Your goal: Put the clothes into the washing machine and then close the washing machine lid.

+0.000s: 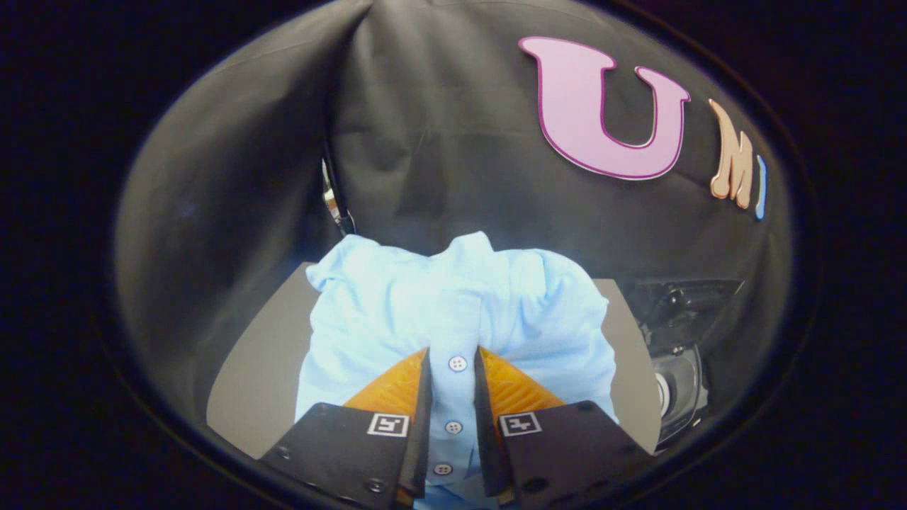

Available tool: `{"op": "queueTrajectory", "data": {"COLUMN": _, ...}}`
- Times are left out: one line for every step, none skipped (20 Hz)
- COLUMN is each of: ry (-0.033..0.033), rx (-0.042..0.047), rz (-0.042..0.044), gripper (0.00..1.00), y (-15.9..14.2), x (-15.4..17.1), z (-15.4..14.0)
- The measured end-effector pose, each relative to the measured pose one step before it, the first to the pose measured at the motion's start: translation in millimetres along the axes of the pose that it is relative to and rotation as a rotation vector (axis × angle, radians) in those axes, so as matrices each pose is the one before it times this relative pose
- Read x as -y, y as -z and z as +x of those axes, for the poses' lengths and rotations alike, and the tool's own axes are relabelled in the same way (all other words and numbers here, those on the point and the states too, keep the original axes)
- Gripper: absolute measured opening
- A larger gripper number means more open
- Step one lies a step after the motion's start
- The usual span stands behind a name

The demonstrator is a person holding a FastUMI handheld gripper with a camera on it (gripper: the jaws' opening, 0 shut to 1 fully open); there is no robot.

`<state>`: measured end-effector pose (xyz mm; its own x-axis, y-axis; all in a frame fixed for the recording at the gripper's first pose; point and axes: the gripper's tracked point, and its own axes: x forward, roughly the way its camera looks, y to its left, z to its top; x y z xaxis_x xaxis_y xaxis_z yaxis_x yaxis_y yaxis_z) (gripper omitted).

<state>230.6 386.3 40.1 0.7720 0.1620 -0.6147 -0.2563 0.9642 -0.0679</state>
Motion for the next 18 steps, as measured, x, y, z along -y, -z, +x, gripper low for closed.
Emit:
{"op": "queueTrajectory", "data": {"ry": -0.00688, "rx": 0.01257, "rz": 0.02014, "gripper": 0.32, "y": 0.50, "x": 3.76, "z": -2.39}}
{"op": "queueTrajectory", "data": {"ry": -0.00374, "rx": -0.00511, "rz": 0.00051, "gripper": 0.03, "y": 0.32, "x": -0.39, "z": -3.99}}
{"op": "queueTrajectory", "data": {"ry": 0.00081, "rx": 0.01711, "rz": -0.02755, "gripper": 0.03, "y": -4.30, "x": -0.20, "z": -1.18}}
{"op": "queueTrajectory", "data": {"ry": 0.00769, "rx": 0.03226, "rz": -0.02374, "gripper": 0.03, "y": -6.13, "x": 2.84, "z": -2.99}}
{"op": "queueTrajectory", "data": {"ry": 0.00211, "rx": 0.02737, "rz": -0.02464, "gripper": 0.03, "y": -4.38, "x": 1.82, "z": -6.06}}
{"op": "queueTrajectory", "data": {"ry": -0.00394, "rx": 0.03645, "rz": -0.01659, "gripper": 0.03, "y": -7.95, "x": -0.07, "z": -6.27}}
{"op": "queueTrajectory", "data": {"ry": -0.00137, "rx": 0.03872, "rz": -0.00789, "gripper": 0.03, "y": -11.79, "x": -0.79, "z": -14.95}}
{"op": "queueTrajectory", "data": {"ry": 0.00206, "rx": 0.02484, "rz": -0.01968, "gripper": 0.00, "y": -10.19, "x": 0.56, "z": -10.92}}
{"op": "queueTrajectory", "data": {"ry": 0.00635, "rx": 0.03224, "rz": -0.00789, "gripper": 0.00, "y": -10.32, "x": 1.82, "z": -4.26}}
{"op": "queueTrajectory", "data": {"ry": 0.00630, "rx": 0.02723, "rz": -0.00411, "gripper": 0.00, "y": -11.66, "x": 2.82, "z": -9.74}}
{"op": "queueTrajectory", "data": {"ry": 0.00304, "rx": 0.02134, "rz": -0.00506, "gripper": 0.00, "y": -8.23, "x": 4.55, "z": -8.96}}
{"op": "queueTrajectory", "data": {"ry": 0.01151, "rx": 0.02297, "rz": -0.00652, "gripper": 0.00, "y": -8.98, "x": 6.63, "z": -7.21}}
{"op": "queueTrajectory", "data": {"ry": 0.01096, "rx": 0.01921, "rz": -0.00490, "gripper": 0.00, "y": -6.97, "x": 9.41, "z": -9.10}}
{"op": "queueTrajectory", "data": {"ry": 0.00289, "rx": 0.01479, "rz": 0.00828, "gripper": 0.00, "y": -6.47, "x": 6.42, "z": -5.75}}
{"op": "queueTrajectory", "data": {"ry": -0.00203, "rx": 0.01510, "rz": 0.01719, "gripper": 0.00, "y": -5.02, "x": 5.51, "z": -4.17}}
{"op": "queueTrajectory", "data": {"ry": 0.00165, "rx": 0.01679, "rz": 0.02295, "gripper": 0.00, "y": -6.23, "x": 7.65, "z": -5.35}}
{"op": "queueTrajectory", "data": {"ry": 0.00539, "rx": 0.01117, "rz": 0.01690, "gripper": 0.00, "y": -6.78, "x": 8.54, "z": -6.21}}
{"op": "queueTrajectory", "data": {"ry": 0.00819, "rx": 0.01903, "rz": 0.00218, "gripper": 0.00, "y": -8.27, "x": 9.18, "z": -6.30}}
